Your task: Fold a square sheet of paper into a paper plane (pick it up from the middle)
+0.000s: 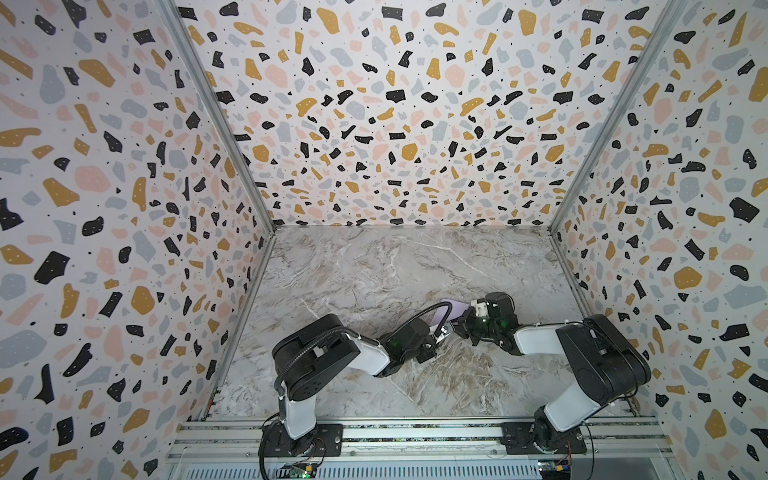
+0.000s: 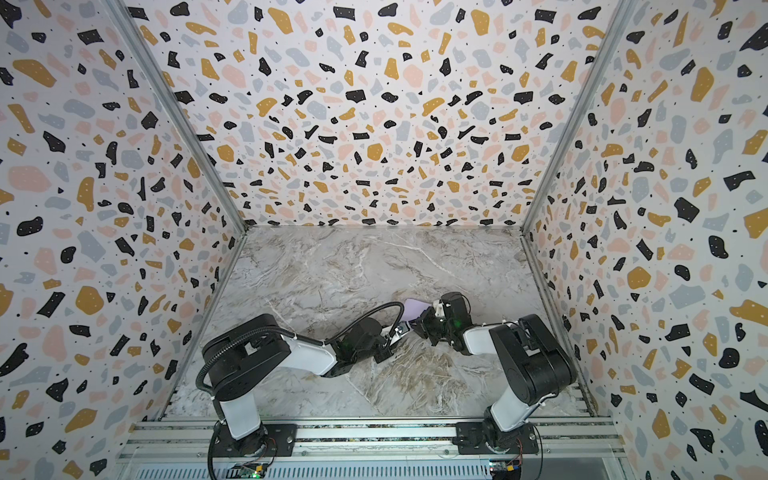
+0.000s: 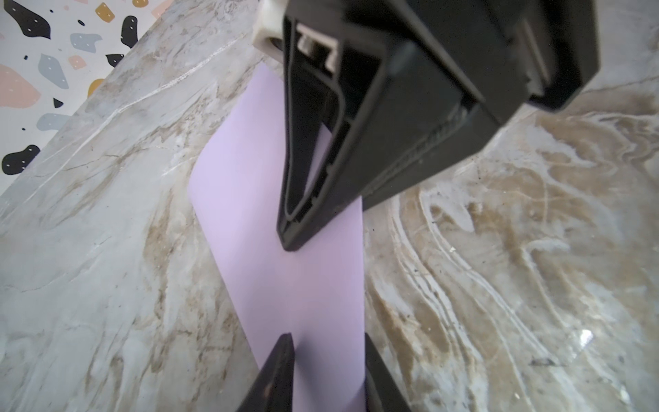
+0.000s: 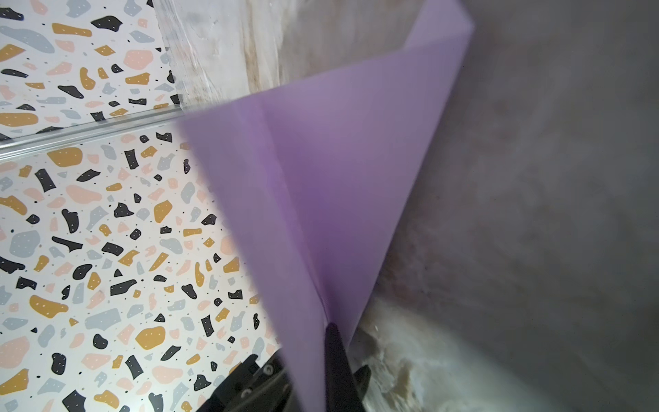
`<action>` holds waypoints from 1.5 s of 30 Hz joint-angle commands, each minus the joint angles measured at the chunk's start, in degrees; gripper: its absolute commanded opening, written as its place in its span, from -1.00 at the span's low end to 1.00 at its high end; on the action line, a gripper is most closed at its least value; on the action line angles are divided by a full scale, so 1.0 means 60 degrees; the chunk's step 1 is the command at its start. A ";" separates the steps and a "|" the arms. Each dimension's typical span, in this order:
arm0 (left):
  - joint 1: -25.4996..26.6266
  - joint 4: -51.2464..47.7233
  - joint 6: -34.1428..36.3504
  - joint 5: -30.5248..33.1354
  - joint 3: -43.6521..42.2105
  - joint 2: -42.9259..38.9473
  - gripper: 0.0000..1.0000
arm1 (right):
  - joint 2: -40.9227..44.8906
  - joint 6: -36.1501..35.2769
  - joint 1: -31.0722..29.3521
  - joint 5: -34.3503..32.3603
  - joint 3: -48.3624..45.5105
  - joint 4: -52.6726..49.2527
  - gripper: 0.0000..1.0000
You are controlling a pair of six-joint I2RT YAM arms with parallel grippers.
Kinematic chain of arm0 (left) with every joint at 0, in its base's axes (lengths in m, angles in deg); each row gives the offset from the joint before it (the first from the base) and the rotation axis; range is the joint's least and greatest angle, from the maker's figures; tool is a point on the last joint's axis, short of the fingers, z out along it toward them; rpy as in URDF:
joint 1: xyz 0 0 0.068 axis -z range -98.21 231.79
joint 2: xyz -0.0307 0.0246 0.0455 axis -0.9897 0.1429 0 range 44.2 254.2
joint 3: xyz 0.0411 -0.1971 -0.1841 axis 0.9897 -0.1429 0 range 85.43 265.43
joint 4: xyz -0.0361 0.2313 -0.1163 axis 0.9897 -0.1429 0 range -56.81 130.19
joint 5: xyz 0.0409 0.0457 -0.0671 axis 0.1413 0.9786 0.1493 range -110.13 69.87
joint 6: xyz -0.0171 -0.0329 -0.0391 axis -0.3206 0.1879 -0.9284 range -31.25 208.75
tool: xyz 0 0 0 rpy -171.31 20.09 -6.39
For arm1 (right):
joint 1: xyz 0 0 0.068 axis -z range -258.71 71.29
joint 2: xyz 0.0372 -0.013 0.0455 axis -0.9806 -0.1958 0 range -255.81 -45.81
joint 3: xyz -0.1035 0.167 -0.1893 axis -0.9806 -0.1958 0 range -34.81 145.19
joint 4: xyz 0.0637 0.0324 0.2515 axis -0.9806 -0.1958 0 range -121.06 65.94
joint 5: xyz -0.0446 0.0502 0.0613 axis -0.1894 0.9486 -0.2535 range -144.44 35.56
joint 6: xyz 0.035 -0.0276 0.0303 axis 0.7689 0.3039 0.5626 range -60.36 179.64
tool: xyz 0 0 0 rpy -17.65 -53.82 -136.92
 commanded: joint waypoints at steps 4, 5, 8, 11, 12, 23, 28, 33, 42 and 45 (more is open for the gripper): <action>0.0071 0.0515 -0.0094 -0.0160 0.0257 0.0091 -0.37 | 0.0183 0.0187 -0.0043 0.0106 -0.0148 0.0073 -1.00; 0.0066 0.0495 -0.0095 -0.0160 0.0272 0.0105 -0.40 | 0.0169 0.0183 -0.0043 0.0107 -0.0148 0.0072 -1.00; 0.0069 0.0464 -0.0119 -0.0145 0.0263 0.0135 -0.53 | 0.0172 0.0183 -0.0043 0.0121 -0.0148 0.0090 -0.98; 0.0074 0.0457 -0.0146 -0.0160 0.0235 0.0128 -0.68 | 0.0170 0.0119 -0.0029 0.0139 -0.0133 0.0043 -0.84; 0.0074 0.0432 -0.0195 -0.0160 0.0214 0.0113 -0.72 | 0.0182 0.0083 -0.0029 0.0134 -0.0133 -0.0006 -0.76; 0.0000 0.0590 -0.0873 -0.0142 -0.0282 -0.0214 -0.93 | 0.1308 -0.1370 0.0543 -0.0883 -0.0133 -0.1661 -0.07; -0.0314 0.0872 -0.1555 -0.0674 -0.0475 -0.0329 -0.95 | 0.2045 -0.2324 0.0946 -0.1431 -0.0149 -0.2378 0.10; -0.0697 0.0908 -0.2277 -0.1257 -0.0568 -0.0437 -0.94 | 0.2791 -0.2901 0.1215 -0.2131 -0.0294 -0.2927 0.12; -0.1625 0.1209 -0.3583 -0.2502 -0.0702 -0.0378 -0.94 | 0.3339 -0.4669 0.1275 -0.1722 -0.0627 -0.2091 0.12; -0.1741 0.0998 -0.3804 -0.2758 -0.0625 -0.0309 -0.94 | 0.3305 -0.5282 0.1221 -0.1301 -0.0774 -0.1493 0.12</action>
